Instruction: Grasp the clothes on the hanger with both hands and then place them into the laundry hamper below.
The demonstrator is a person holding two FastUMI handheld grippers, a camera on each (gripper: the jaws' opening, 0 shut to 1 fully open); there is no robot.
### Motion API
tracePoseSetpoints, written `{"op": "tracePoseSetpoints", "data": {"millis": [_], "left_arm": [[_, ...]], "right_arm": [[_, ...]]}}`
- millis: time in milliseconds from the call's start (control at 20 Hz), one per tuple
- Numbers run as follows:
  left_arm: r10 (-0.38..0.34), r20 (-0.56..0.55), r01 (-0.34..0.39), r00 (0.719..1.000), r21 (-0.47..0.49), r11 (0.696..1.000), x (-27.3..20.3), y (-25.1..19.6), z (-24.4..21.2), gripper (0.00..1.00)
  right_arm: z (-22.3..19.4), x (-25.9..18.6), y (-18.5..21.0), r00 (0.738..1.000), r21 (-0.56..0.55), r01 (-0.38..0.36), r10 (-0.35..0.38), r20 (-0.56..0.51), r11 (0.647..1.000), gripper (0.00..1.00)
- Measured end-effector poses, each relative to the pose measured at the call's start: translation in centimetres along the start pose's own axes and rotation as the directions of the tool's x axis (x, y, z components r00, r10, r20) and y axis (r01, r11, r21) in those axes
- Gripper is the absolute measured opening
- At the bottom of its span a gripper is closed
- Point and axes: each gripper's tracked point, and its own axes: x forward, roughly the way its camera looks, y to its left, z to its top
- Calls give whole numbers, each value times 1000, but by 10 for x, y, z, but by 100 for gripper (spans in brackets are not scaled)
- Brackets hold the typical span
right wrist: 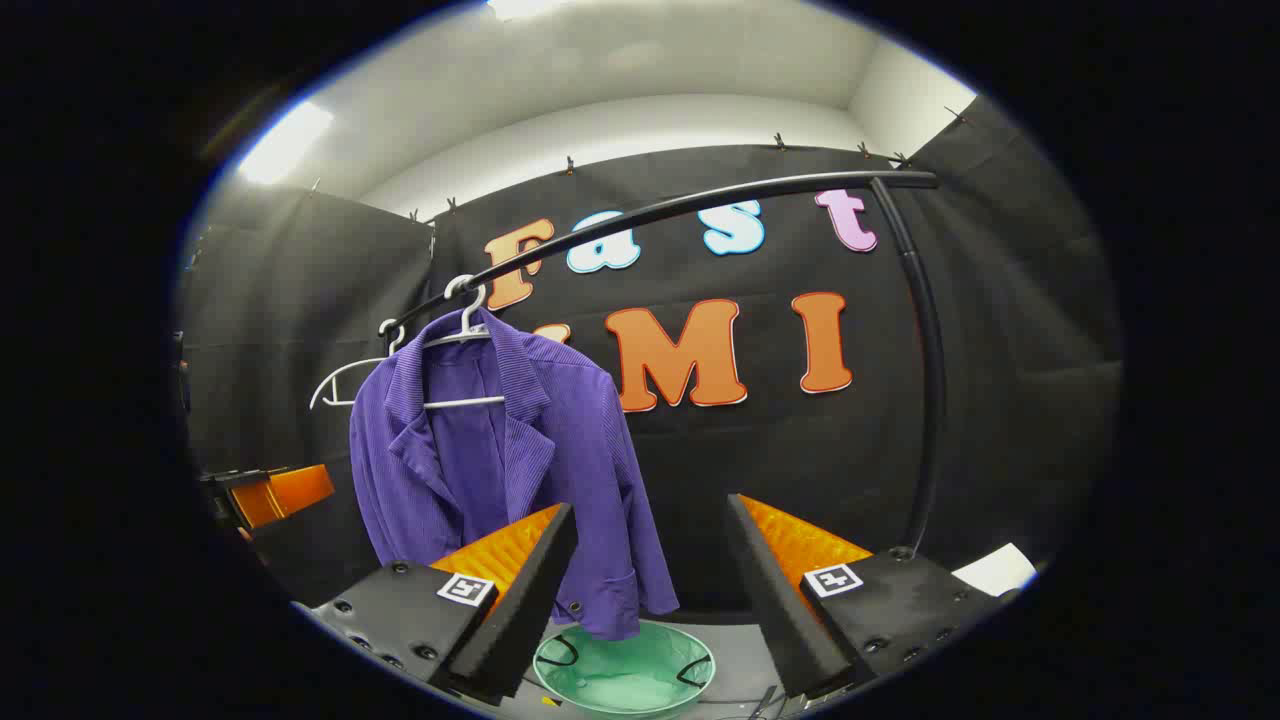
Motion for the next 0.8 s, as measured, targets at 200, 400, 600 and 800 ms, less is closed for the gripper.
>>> {"op": "tracePoseSetpoints", "data": {"millis": [200,400,600,800], "left_arm": [[25,-16,-25,1000,4,1000,-2,-11,-10,92],[56,-18,-56,998,14,998,-8,-16,-12,92],[59,-30,-58,998,27,998,-3,-26,-16,92],[65,-42,-63,997,30,998,3,-30,-24,92]], "right_arm": [[-2,8,0,999,-15,-44,44,-6,999,90],[-8,13,-8,998,-7,-61,60,-29,998,90],[-16,15,-15,997,-5,-59,59,-47,998,90],[-22,15,-12,995,-11,-72,71,-63,997,89]]}}
